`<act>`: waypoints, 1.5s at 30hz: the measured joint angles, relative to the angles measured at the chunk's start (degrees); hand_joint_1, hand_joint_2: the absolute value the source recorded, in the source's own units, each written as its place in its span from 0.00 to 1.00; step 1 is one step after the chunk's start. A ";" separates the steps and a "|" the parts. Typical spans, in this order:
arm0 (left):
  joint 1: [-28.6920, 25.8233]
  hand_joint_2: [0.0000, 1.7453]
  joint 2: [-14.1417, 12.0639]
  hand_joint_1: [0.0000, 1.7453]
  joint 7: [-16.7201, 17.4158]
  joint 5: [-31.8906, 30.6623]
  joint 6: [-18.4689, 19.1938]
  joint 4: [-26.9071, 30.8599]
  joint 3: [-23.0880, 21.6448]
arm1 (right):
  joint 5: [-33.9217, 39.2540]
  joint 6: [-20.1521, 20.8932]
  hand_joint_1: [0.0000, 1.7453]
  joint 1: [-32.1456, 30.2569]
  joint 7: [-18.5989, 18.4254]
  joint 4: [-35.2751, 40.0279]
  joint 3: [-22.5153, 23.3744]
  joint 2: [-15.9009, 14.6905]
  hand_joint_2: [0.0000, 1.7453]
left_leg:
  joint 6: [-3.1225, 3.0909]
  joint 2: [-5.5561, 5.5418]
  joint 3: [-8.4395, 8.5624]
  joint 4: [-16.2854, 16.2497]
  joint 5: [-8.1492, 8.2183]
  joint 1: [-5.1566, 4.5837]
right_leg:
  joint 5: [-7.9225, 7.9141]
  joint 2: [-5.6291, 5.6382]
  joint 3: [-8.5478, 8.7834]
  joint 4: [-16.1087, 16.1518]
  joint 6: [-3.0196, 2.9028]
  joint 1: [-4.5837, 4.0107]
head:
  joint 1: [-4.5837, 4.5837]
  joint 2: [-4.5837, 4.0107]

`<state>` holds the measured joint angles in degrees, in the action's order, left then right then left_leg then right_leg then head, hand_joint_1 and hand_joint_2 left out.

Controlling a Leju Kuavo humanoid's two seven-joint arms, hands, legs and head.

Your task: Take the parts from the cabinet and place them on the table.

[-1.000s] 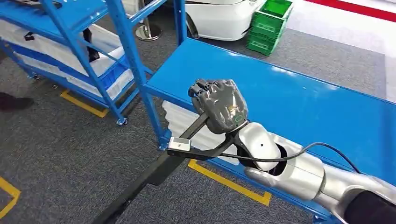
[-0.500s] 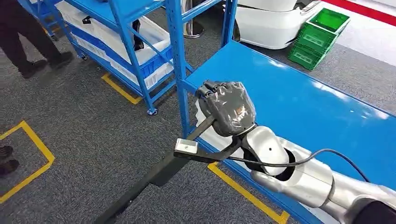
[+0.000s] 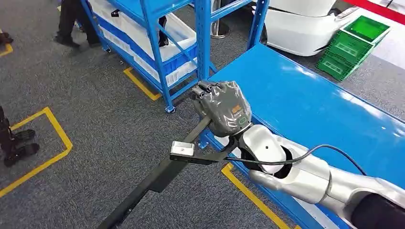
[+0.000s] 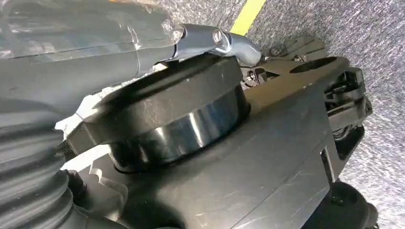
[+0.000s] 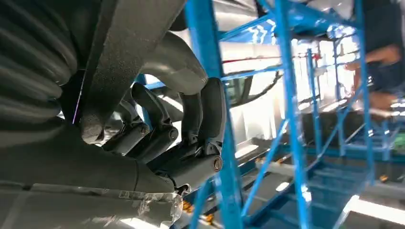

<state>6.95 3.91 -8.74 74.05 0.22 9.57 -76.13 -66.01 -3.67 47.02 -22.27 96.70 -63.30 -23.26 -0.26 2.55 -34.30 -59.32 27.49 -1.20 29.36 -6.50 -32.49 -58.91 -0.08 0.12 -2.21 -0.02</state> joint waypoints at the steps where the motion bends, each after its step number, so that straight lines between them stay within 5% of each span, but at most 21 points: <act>1: -0.04 1.00 0.00 0.00 0.00 0.00 0.00 0.00 0.00 | 0.02 -0.04 1.00 -0.01 0.06 0.00 -0.04 0.04 1.00 | -0.23 -0.63 -0.15 0.00 -0.06 -0.12 | 0.02 -0.69 0.07 0.04 0.07 -0.09 | 0.35 0.00; 2: -0.01 1.00 0.00 0.00 0.00 0.00 0.00 0.00 0.00 | 0.02 -0.07 1.00 -0.01 0.04 0.00 -0.04 0.18 1.00 | -0.65 -1.36 -0.17 0.19 -0.26 -0.13 | 0.20 -1.45 0.15 0.00 0.32 0.03 | 0.41 0.00; 5: 0.19 1.00 0.02 0.00 0.02 0.00 0.00 0.00 0.00 | 0.02 -0.20 1.00 0.00 0.04 0.00 0.00 0.17 1.00 | -1.77 -2.71 -0.10 0.67 -0.77 0.29 | 4.95 5.30 -2.33 -6.28 1.01 0.58 | 1.11 0.00; 8: 0.31 1.00 0.09 0.00 0.24 0.00 0.02 0.02 0.00 | 0.02 -0.24 1.00 -0.37 0.07 -0.09 -0.07 0.17 1.00 | -2.05 -4.62 -0.19 0.61 -0.90 0.09 | 8.67 6.22 -7.69 -17.49 0.91 0.49 | 2.05 0.00; 11: 0.35 1.00 0.24 0.00 0.37 0.04 0.04 0.04 0.00 | 0.00 -0.28 1.00 -0.45 0.09 -0.13 -0.07 0.17 1.00 | -2.09 -6.92 -0.15 0.28 -0.94 0.07 | 2.42 6.95 -3.97 -9.25 0.24 0.47 | 2.44 0.00; 13: 0.45 1.00 0.48 0.00 0.37 0.04 0.04 0.04 0.00 | 0.00 -0.35 1.00 -0.41 0.09 -0.15 -0.02 0.17 1.00 | -1.88 -8.07 -0.49 0.02 -0.93 0.05 | 0.13 11.47 -0.65 -1.90 -0.24 0.62 | 2.84 0.00; 17: 0.67 1.00 0.48 0.00 0.39 0.11 0.02 0.04 0.00 | 0.00 -0.44 1.00 -0.36 0.31 -0.15 -0.02 0.33 1.00 | -0.53 -10.71 -1.42 0.01 -1.72 0.51 | -0.24 9.30 -0.42 -0.47 -0.34 0.33 | 2.53 0.00; 20: 0.71 1.00 0.42 0.00 0.44 0.11 0.00 0.02 0.00 | 0.00 -0.57 1.00 -0.24 0.46 -0.15 0.02 0.39 1.00 | 0.54 -5.18 -3.33 -5.29 2.45 0.01 | -0.76 6.90 -0.04 0.41 -1.42 0.78 | 1.59 0.00; 22: 0.79 1.00 0.35 0.00 0.48 0.09 -0.04 0.02 0.00 | 0.00 -0.57 1.00 -0.37 0.46 -0.17 0.02 0.37 1.00 | 1.14 -4.30 -6.78 -13.65 6.44 0.20 | -0.74 5.21 -0.04 0.39 -1.43 0.65 | 1.18 0.00; 24: 0.86 1.00 0.33 0.00 0.48 0.09 -0.04 0.02 0.00 | 0.00 -0.57 1.00 -0.39 0.52 -0.17 -0.02 0.39 1.00 | 1.52 -4.09 -7.38 -16.43 6.68 0.31 | -0.70 3.58 -0.08 0.35 -1.42 0.67 | 0.70 0.00; 26: 0.77 1.00 0.26 0.00 0.59 0.09 -0.09 0.00 0.00 | -0.18 -0.57 1.00 -0.38 0.55 -0.17 -0.02 0.39 1.00 | 1.74 -3.51 -3.52 -9.84 2.83 0.67 | -0.58 2.19 -0.02 0.26 -1.28 0.67 | 0.06 0.00; 27: 0.63 1.00 0.15 0.00 0.94 0.09 -0.15 -0.02 0.00 | -0.22 -0.57 1.00 -0.35 0.55 -0.17 0.02 0.39 1.00 | 1.85 -2.04 -0.72 -4.50 0.47 0.80 | -0.45 1.60 0.05 0.13 -1.08 0.67 | 0.00 0.00; 29: 0.12 1.00 0.06 0.00 1.01 0.22 -0.15 -0.02 0.00 | -0.33 -0.57 1.00 -0.31 0.55 -0.15 0.09 0.39 1.00 | 1.39 1.70 0.61 -0.17 0.34 0.07 | -0.18 0.78 -0.30 -0.37 -0.59 0.02 | -0.68 0.00; 30: 0.19 1.00 0.07 0.00 1.01 0.15 -0.15 -0.02 0.00 | -0.33 -0.57 1.00 -0.31 0.55 -0.15 0.09 0.37 1.00 | 0.31 1.02 0.25 -0.12 0.31 0.11 | -0.31 0.24 -0.51 -0.29 -0.39 -0.13 | -0.35 0.00; 33: 0.14 1.00 0.07 0.00 0.92 0.11 -0.13 -0.02 0.00 | -0.33 -0.57 1.00 -0.33 0.55 -0.17 0.09 0.44 1.00 | -0.78 -1.01 0.03 0.45 -0.33 0.06 | 0.23 -1.26 -0.44 -0.51 0.46 0.17 | 0.43 0.00; 35: 0.23 1.00 0.11 0.00 0.85 0.11 -0.13 0.00 0.00 | -0.35 -0.57 1.00 -0.34 0.57 -0.15 0.09 0.42 1.00 | -1.48 -1.90 -0.12 0.63 -0.71 0.24 | 3.39 4.33 -1.71 -4.19 0.81 0.53 | 0.87 0.00; 38: 0.46 1.00 0.15 0.00 0.85 0.02 -0.04 0.02 0.00 | -0.42 -0.55 1.00 -0.72 0.57 -0.17 0.07 0.39 1.00 | -2.18 -3.81 -0.47 0.55 -1.00 0.05 | 8.90 6.21 -7.44 -17.06 0.64 0.43 | 2.03 0.00; 41: 0.44 1.00 0.28 0.00 0.85 0.02 0.00 0.02 0.00 | -0.44 -0.52 1.00 -0.92 0.57 -0.17 0.07 0.39 1.00 | -2.12 -6.04 -0.64 0.20 -1.16 0.01 | 4.44 6.46 -5.00 -12.33 0.20 0.40 | 2.36 0.00; 43: 0.49 1.00 0.44 0.00 0.85 0.02 0.00 0.02 0.00 | -0.50 -0.52 1.00 -0.86 0.57 -0.17 0.11 0.37 1.00 | -2.00 -7.31 -0.82 -0.11 -1.17 0.18 | 0.20 10.06 -0.38 -2.58 -0.33 0.46 | 2.77 0.00; 44: 0.67 1.00 0.48 0.00 0.87 0.02 -0.02 0.02 0.00 | -0.50 -0.52 1.00 -0.87 0.57 -0.15 0.09 0.39 1.00 | -1.69 -7.80 -1.25 -0.54 -1.25 -0.21 | 0.60 11.53 -0.02 -1.23 -0.21 0.65 | 2.71 0.00; 45: 0.78 1.00 0.50 0.00 0.85 0.00 -0.02 0.02 0.00 | -0.48 -0.52 1.00 -0.83 0.59 -0.17 0.09 0.39 1.00 | -1.33 -8.59 -1.65 -0.51 -1.54 0.11 | 0.50 10.90 -0.07 -1.04 -0.18 0.54 | 2.71 0.00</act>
<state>7.72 4.42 -7.89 74.05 0.20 9.60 -76.13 -66.49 -4.20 46.18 -21.68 96.52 -63.21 -22.86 -1.59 -6.04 -35.94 -59.83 25.95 -1.09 29.86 4.41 -32.56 -59.95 -0.26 0.67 0.50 -0.02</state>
